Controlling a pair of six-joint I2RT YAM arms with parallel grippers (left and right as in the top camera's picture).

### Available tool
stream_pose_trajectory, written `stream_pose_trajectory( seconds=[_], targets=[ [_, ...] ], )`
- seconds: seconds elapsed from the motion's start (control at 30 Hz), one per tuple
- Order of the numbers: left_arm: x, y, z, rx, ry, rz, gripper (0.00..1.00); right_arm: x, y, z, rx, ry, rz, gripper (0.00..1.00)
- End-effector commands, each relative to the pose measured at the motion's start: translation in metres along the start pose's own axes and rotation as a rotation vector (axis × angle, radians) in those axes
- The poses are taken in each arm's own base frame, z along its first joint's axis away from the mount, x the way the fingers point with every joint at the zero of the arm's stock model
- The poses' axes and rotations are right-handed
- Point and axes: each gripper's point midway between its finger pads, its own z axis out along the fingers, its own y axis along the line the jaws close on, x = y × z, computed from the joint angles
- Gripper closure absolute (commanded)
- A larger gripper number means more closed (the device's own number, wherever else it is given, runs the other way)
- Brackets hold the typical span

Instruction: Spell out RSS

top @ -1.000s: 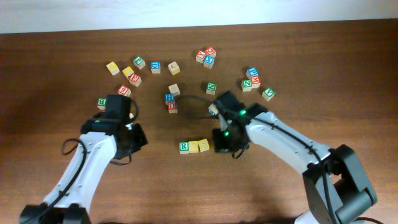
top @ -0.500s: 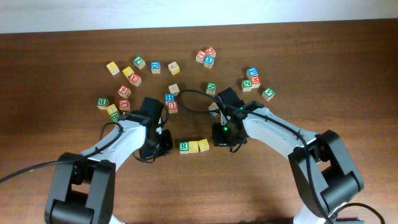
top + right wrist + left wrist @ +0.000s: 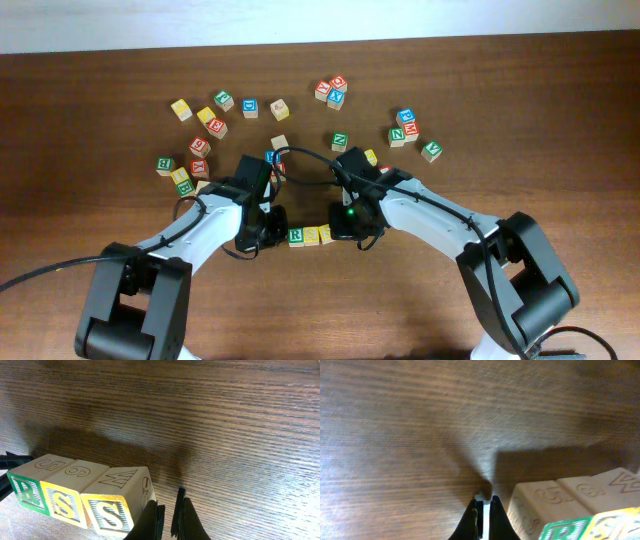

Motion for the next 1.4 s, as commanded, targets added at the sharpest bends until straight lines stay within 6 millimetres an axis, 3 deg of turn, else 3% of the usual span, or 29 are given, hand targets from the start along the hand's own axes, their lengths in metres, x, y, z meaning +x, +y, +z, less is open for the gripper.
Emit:
stream_pose_trajectory(
  seconds=[0.0,0.2,0.9,1.37],
  targets=[
    [-0.001,-0.005,0.002,0.023,0.009,0.015,1.00,0.003,0.002,0.003,-0.009,0.013,0.006,0.96],
    [0.001,-0.014,0.001,0.072,0.020,0.042,1.00,0.003,0.002,0.003,-0.009,0.013,0.006,0.96],
    [-0.002,-0.015,0.001,0.079,0.007,0.061,1.00,0.006,0.013,0.003,-0.058,0.030,-0.003,0.96],
    [-0.002,-0.017,0.001,0.087,0.007,0.062,1.00,0.007,0.005,0.003,-0.021,0.031,0.004,0.96]
  ],
)
